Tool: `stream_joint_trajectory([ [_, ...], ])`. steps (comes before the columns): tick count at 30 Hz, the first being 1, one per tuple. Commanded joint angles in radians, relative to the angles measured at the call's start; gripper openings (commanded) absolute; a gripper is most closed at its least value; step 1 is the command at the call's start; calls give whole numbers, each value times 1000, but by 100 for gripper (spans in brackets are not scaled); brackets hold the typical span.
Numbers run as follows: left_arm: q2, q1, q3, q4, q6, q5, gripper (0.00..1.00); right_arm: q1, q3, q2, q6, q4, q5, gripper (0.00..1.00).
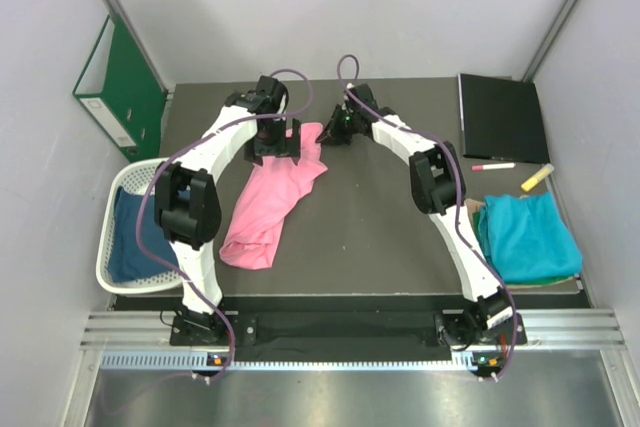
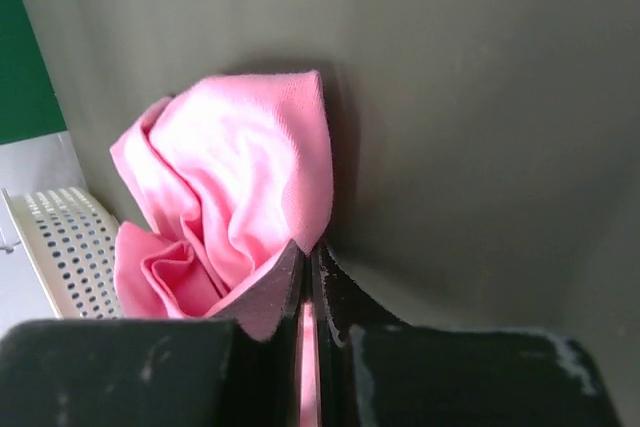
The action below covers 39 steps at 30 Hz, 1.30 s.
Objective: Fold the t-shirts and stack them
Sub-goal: Flatten out the tshirt
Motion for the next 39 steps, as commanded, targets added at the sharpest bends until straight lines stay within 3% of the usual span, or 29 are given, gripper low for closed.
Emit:
stream_joint_trajectory([
  [1,-16,3,-8,3,5,2,99,15,50,37,12,7,36,0],
  [13,93,2,-5,62,74,150,99,-106,-189,-359,-97,38,245,0],
  [15,186,2,51,20,81,168,77,-126,-245,-405,-109,38,252,0],
  [16,214,2,108,7,85,174,58,-144,-265,-419,-111,36,257,0],
  [17,258,2,136,-5,84,179,9,-155,-285,-431,-119,38,256,0],
  [18,274,2,160,-10,81,176,0,-166,-326,-458,-123,32,259,0],
  [25,257,26,351,-4,61,95,0,-277,-522,-592,-172,24,285,0],
  [30,174,98,305,61,12,81,0,-333,-643,-672,-201,-8,318,0],
  [34,121,178,185,133,-30,29,0,-379,-719,-710,-208,-10,338,0],
  [39,194,267,177,115,-80,55,0,-394,-758,-718,-227,-36,355,0],
])
